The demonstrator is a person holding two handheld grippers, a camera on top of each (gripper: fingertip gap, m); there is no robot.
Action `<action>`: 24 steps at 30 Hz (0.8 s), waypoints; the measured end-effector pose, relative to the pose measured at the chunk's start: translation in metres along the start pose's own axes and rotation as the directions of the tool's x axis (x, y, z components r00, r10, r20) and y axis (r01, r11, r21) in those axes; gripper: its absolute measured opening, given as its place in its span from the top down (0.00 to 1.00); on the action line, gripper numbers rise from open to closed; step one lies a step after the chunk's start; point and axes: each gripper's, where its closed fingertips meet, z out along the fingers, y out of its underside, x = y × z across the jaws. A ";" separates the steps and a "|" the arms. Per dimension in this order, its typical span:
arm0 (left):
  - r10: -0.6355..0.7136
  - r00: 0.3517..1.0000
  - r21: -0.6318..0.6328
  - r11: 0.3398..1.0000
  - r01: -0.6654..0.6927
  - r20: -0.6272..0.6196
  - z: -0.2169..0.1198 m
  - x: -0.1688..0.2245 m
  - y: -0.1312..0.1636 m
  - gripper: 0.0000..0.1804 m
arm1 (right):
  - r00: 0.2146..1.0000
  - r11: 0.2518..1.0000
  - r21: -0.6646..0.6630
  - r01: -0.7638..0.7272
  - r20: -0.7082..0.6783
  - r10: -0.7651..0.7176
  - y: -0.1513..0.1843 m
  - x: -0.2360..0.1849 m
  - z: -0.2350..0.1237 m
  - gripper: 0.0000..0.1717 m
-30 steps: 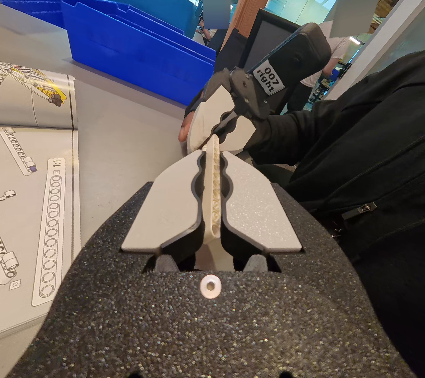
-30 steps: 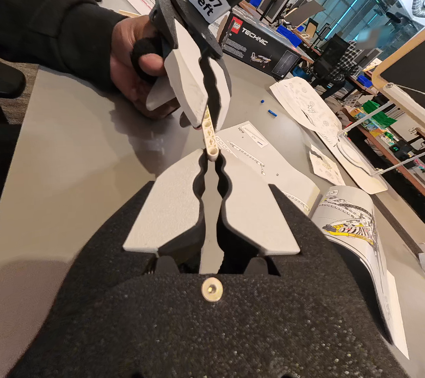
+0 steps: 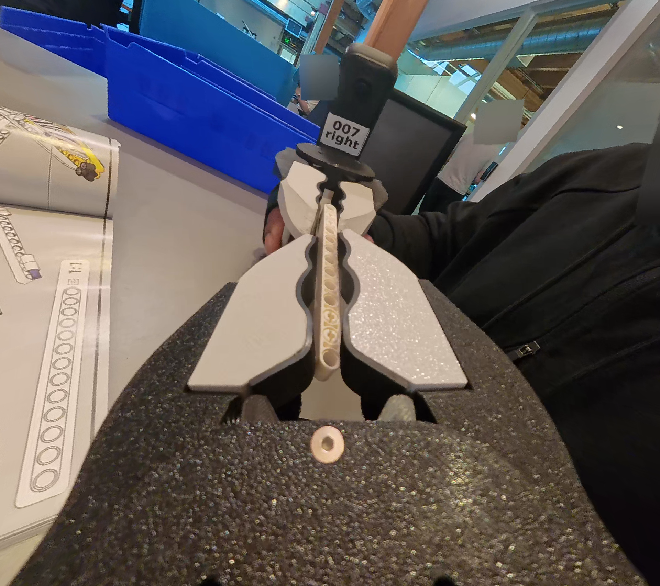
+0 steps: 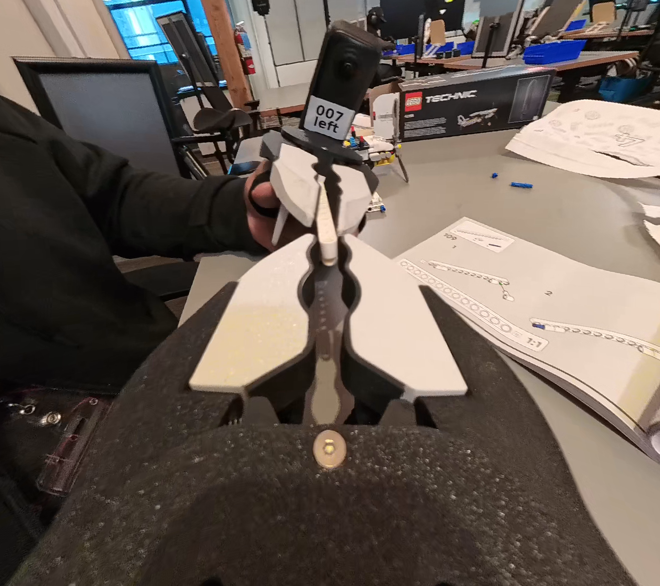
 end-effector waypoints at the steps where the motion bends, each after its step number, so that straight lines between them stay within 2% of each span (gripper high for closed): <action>1: -0.006 1.000 0.007 1.000 0.006 -0.005 -0.001 0.000 -0.001 0.94 | 1.000 1.000 0.003 0.003 0.000 -0.003 0.000 0.000 0.001 0.95; 6: 0.023 0.999 -0.021 1.000 -0.023 0.026 0.000 -0.002 0.001 0.94 | 1.000 0.998 -0.049 0.027 -0.006 -0.027 0.005 0.000 -0.001 0.95; 9: 0.204 0.970 -0.135 0.973 -0.186 0.135 -0.002 -0.009 0.010 0.88 | 1.000 0.993 -0.114 0.015 -0.019 -0.018 0.012 0.002 -0.005 0.95; 13: 0.417 0.899 -0.313 0.878 -0.361 0.134 -0.004 -0.009 0.016 0.86 | 0.997 0.963 -0.262 0.055 -0.043 -0.068 0.029 0.006 -0.009 0.96; 15: 0.546 0.829 -0.450 0.774 -0.445 0.118 -0.004 -0.013 0.020 0.86 | 0.995 0.945 -0.315 0.082 -0.036 -0.098 0.033 0.006 -0.010 0.96; 17: 0.652 0.755 -0.584 0.640 -0.499 0.068 -0.003 -0.018 0.027 0.87 | 0.989 0.922 -0.368 0.118 -0.037 -0.142 0.036 0.007 -0.010 0.96; 21: 0.775 0.630 -0.768 0.374 -0.520 -0.049 -0.002 -0.033 0.042 0.90 | 0.975 0.884 -0.427 0.191 -0.018 -0.219 0.035 0.006 -0.009 0.96; 22: 0.793 0.605 -0.791 0.326 -0.517 -0.069 -0.002 -0.037 0.045 0.92 | 0.972 0.878 -0.433 0.204 -0.015 -0.234 0.034 0.005 -0.008 0.96; 24: 0.821 0.566 -0.799 0.289 -0.527 -0.076 0.002 -0.042 0.047 0.94 | 0.960 0.856 -0.456 0.245 -0.012 -0.281 0.034 0.007 -0.009 0.96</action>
